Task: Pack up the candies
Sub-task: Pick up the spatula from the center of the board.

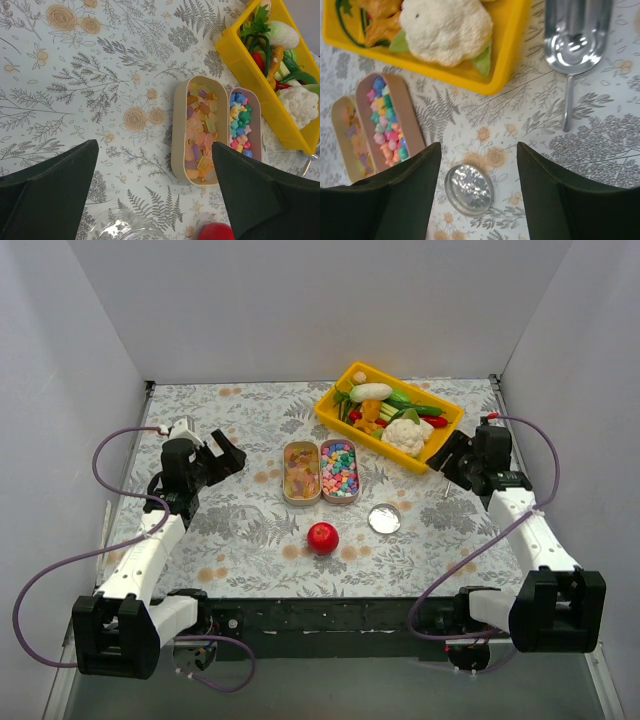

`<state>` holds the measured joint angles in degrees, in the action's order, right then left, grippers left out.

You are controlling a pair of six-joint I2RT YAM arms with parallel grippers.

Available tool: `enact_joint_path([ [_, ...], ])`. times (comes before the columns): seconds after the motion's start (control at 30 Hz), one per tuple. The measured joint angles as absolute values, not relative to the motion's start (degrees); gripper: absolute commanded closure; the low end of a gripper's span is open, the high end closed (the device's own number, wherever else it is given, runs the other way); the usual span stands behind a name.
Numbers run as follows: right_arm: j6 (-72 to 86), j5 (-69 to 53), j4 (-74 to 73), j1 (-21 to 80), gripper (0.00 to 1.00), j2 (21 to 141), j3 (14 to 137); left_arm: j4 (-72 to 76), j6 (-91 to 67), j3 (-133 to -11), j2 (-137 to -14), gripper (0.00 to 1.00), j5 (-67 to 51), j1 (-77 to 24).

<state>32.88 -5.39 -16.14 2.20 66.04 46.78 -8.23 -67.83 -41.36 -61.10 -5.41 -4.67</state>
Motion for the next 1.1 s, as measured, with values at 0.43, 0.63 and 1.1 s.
enact_joint_path([
  [0.43,31.8,12.1,-16.6,1.9,0.52,78.7,47.9,-8.6,-67.6,-41.4,-62.4,0.02,-5.6,-4.7],
  [0.63,29.8,14.7,-15.8,1.9,0.48,83.1,47.6,-8.6,-67.3,-41.6,-64.7,0.02,-6.0,-4.7],
  [1.1,28.5,14.0,-12.7,1.9,0.54,93.3,50.5,-8.6,-67.0,-43.2,-66.8,0.02,-7.5,-4.7],
])
